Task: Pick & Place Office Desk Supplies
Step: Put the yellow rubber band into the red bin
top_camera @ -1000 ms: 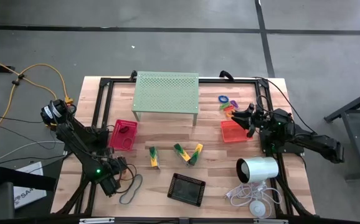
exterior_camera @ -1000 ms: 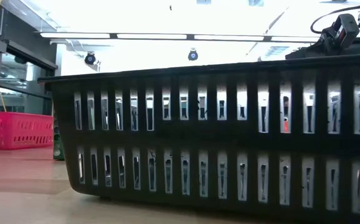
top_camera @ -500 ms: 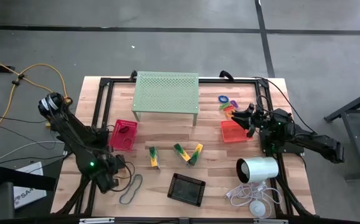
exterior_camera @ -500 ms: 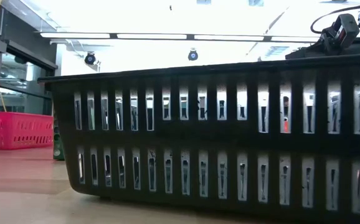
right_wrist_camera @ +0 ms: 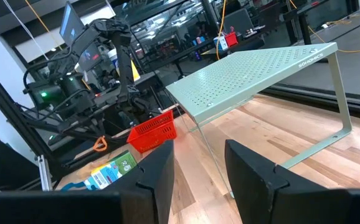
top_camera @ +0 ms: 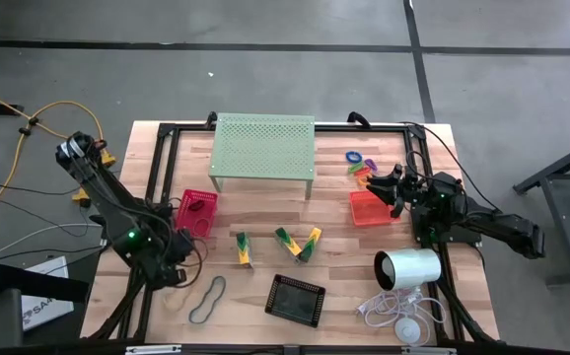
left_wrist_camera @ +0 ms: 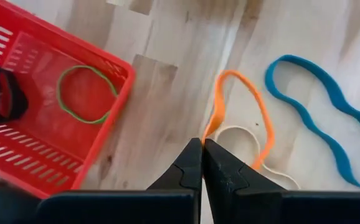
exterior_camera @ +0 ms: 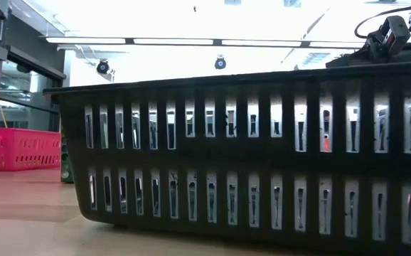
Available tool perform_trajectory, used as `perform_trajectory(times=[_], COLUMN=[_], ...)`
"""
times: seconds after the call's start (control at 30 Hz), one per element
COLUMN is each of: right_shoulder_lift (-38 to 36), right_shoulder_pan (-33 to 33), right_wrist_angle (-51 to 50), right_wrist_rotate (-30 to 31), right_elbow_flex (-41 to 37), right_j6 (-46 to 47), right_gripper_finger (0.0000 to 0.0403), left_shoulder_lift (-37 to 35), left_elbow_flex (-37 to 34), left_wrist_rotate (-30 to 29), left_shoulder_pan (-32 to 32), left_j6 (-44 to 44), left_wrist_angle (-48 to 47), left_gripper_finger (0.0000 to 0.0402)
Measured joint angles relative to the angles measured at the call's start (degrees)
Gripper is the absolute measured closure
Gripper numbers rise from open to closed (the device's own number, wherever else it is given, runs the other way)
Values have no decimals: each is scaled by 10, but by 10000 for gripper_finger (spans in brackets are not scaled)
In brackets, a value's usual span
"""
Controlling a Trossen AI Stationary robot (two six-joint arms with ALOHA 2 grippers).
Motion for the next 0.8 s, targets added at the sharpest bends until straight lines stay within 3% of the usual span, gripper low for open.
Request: perform_trajectory(times=[0.8], right_shoulder_lift=[0], right_shoulder_pan=[0], right_wrist_angle=[0], right_wrist_rotate=[0], right_elbow_flex=[0], right_j6=[0], right_gripper_finger=[272], left_shoulder_lift=[-18], left_elbow_flex=[0], left_wrist_rotate=[-5], left_shoulder_pan=[210], left_j6=[-62], left_wrist_angle=[-150], left_gripper_finger=[401])
